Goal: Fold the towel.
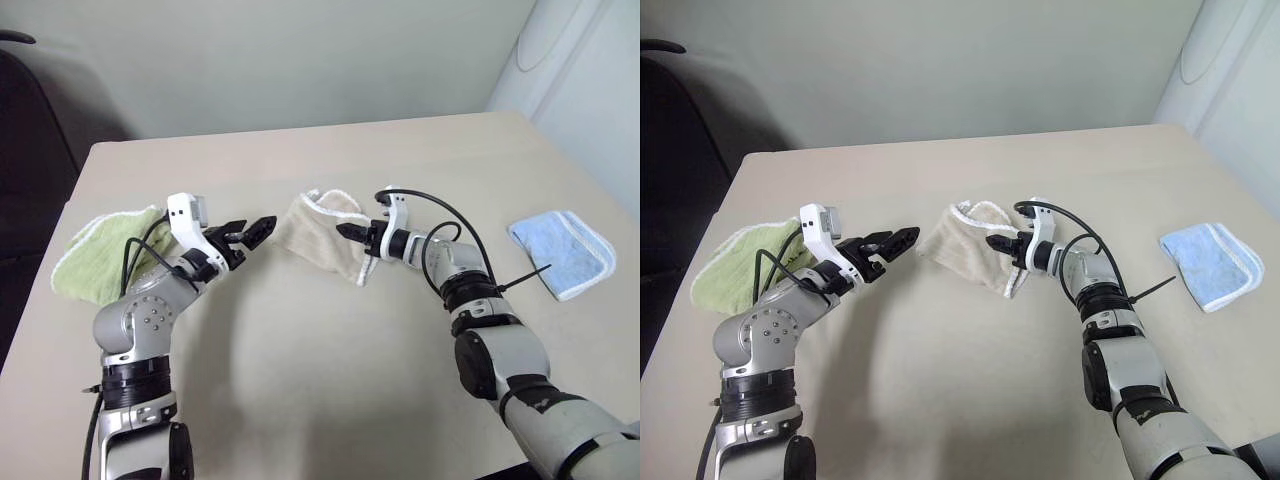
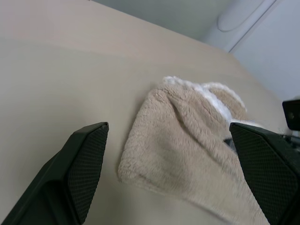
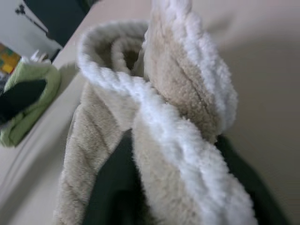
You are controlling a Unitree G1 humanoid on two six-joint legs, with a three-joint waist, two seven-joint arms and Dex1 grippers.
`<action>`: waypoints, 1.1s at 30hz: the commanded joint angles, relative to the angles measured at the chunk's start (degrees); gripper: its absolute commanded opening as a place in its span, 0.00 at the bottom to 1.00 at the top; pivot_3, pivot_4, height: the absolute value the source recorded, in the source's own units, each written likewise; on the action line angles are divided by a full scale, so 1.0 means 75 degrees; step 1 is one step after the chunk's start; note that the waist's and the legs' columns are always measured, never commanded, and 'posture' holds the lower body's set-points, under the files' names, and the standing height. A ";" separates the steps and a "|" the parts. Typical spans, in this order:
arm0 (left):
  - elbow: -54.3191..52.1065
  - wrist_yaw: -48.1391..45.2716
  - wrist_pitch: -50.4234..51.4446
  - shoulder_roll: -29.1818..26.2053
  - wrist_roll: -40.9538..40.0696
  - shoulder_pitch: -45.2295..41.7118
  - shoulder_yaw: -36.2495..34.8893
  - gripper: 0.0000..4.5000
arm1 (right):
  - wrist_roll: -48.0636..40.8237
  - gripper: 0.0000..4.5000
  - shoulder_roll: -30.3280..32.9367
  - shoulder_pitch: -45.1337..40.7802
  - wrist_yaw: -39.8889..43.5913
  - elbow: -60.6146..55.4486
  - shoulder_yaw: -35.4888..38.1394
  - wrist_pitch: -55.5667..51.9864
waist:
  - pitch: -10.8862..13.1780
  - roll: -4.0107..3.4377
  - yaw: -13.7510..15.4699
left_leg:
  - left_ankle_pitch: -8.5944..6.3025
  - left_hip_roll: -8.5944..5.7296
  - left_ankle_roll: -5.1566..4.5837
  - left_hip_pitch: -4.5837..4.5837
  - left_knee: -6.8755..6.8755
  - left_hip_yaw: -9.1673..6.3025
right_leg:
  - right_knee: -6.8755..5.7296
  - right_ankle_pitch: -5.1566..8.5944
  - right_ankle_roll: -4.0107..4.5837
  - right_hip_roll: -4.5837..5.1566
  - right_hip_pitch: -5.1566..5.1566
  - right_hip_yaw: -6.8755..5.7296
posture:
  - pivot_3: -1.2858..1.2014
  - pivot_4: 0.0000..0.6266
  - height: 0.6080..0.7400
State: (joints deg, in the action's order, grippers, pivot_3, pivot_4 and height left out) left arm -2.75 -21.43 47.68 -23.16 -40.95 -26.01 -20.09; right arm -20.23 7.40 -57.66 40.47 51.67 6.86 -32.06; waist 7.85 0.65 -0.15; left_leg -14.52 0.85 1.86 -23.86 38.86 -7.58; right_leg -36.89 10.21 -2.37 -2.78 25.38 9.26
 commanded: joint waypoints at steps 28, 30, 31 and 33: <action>0.0575 -0.0299 -0.0140 0.0279 0.0075 -0.0699 0.0640 1.00 | -0.2452 0.07 0.4094 0.2901 -0.5022 -0.3087 0.5755 -0.1840 | 0.0001 0.0000 0.0073 | -0.0011 -0.0018 -0.0027 0.0127 -0.0009 0.0018 | 0.0007 0.0035 -0.0052 0.0006 -0.0122 0.0047 | 0.52 0.24 0.96; 0.0650 -0.0317 -0.0173 0.0316 0.0101 -0.0754 0.0692 1.00 | -0.2241 0.20 0.4164 0.2940 -0.4836 -0.2681 0.5574 -0.1393 | 0.0006 -0.0011 0.0052 | -0.0012 -0.0018 -0.0031 0.0127 -0.0026 0.0027 | 0.0005 0.0033 -0.0060 0.0006 -0.0109 0.0055 | 0.52 0.24 0.96; 0.0682 -0.0318 -0.0188 0.0335 0.0094 -0.0771 0.0685 1.00 | -0.2197 0.28 0.4182 0.2962 -0.4790 -0.2598 0.5529 -0.1281 | 0.0006 -0.0018 0.0039 | -0.0012 -0.0018 -0.0031 0.0124 -0.0036 0.0035 | 0.0004 0.0031 -0.0064 0.0006 -0.0099 0.0057 | 0.52 0.24 0.96; 0.0721 -0.0314 -0.0197 0.0375 0.0080 -0.0779 0.0651 1.00 | -0.2153 0.43 0.4209 0.3047 -0.4744 -0.2672 0.5425 -0.1193 | 0.0005 -0.0020 0.0032 | -0.0012 -0.0018 -0.0032 0.0125 -0.0048 0.0046 | 0.0004 0.0029 -0.0070 0.0006 -0.0092 0.0054 | 0.52 0.24 0.96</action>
State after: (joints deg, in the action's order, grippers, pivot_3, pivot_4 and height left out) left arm 3.14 -23.42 47.75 -20.18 -40.55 -30.88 -14.77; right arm -36.67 36.86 -34.53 3.59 33.36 47.94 -42.79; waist 7.89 0.50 0.09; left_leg -14.60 0.73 1.63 -22.92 38.49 -7.23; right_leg -36.85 10.43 -2.91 -2.74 24.69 9.66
